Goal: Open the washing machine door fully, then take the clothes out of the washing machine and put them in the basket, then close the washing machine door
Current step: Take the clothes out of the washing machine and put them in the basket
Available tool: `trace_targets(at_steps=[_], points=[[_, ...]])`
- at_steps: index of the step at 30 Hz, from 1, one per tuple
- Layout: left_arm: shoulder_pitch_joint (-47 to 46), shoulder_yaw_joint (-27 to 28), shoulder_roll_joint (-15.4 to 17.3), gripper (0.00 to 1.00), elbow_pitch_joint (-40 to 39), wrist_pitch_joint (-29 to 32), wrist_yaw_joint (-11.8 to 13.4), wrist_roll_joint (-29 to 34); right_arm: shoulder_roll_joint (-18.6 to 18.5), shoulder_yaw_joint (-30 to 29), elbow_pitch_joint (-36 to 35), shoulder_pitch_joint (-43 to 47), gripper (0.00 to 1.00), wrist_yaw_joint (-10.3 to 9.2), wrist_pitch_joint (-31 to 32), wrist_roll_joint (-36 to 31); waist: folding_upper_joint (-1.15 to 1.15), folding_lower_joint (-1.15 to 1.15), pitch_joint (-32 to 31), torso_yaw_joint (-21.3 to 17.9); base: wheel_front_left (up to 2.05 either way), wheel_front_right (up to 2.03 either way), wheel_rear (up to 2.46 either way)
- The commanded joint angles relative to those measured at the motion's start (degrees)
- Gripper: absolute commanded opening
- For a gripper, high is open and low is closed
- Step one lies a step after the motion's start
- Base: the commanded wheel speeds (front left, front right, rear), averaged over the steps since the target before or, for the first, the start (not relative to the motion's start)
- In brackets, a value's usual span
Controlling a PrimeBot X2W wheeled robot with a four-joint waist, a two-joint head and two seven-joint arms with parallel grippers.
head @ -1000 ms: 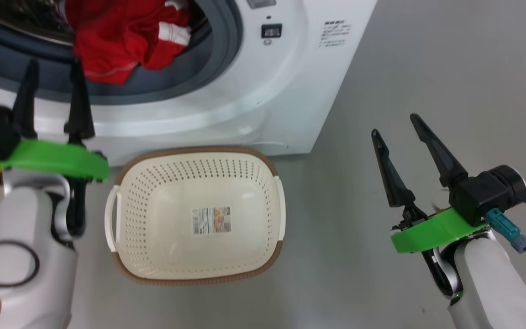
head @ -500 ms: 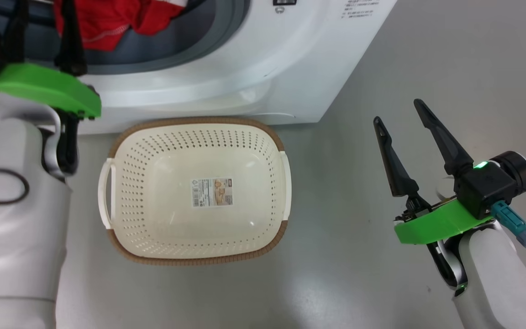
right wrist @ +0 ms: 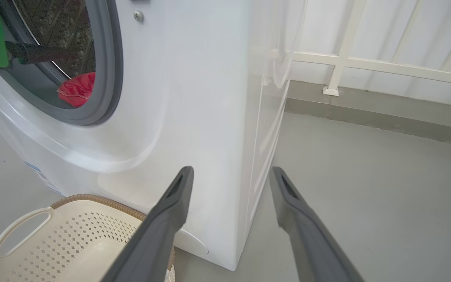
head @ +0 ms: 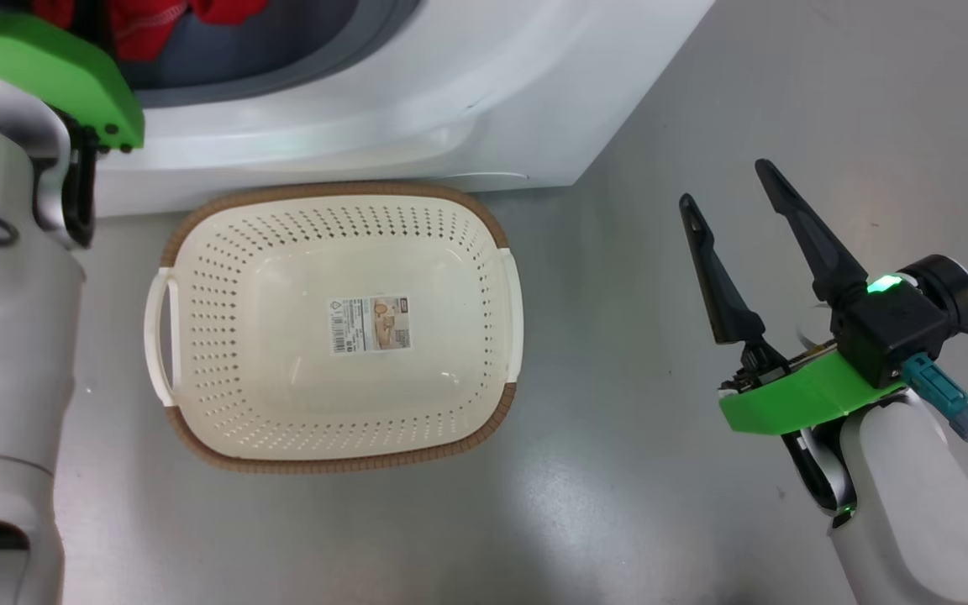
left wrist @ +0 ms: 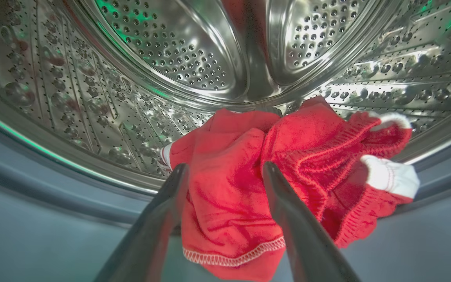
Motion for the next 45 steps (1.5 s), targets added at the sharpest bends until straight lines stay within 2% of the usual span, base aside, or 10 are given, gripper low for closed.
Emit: trace_targets(at_steps=[1,10,20,24,25,26,45], points=[[-1.34,0.38,3.29,1.0,-0.23,0.59,0.49,0.93,0.29,1.27,-1.34,0.1,1.0,0.28,-0.37,-0.41,0.0,0.0,0.52,-0.39,0.0,0.0,0.0],[-6.33,-3.12,4.8,1.0,6.91,8.32,4.14,4.16,1.24,2.1,-0.91,-1.3,1.0,0.28,-0.37,0.43,0.0,0.0,2.09,-1.68,0.0,0.0,0.0],[-8.07,-4.61,6.76,1.0,9.93,12.77,6.03,4.86,1.93,2.28,-0.96,-2.05,1.0,0.28,-0.37,1.19,0.0,0.0,3.52,-3.43,0.0,0.0,0.0],[-8.07,-4.6,6.79,1.0,10.24,13.15,5.85,4.41,2.05,2.13,-1.08,-2.21,1.0,0.28,-0.37,1.33,0.0,0.0,3.86,-3.64,0.0,0.0,0.0],[-8.04,-4.62,6.78,0.44,10.31,13.17,5.73,4.27,2.09,2.07,-1.11,-2.23,1.0,0.28,-0.37,1.33,0.0,0.0,3.93,-3.67,0.0,0.0,0.0],[-7.96,-4.66,6.71,0.0,10.4,13.3,5.44,4.11,2.12,2.02,-1.13,-2.24,1.0,0.28,-0.37,1.32,0.0,0.0,3.99,-3.68,0.0,0.0,0.0],[-4.7,-1.53,4.62,0.0,6.77,-1.86,2.4,-1.7,1.9,1.48,-0.12,-1.92,1.0,0.28,-0.37,0.66,0.0,0.0,2.26,-1.15,0.0,0.0,0.0]])
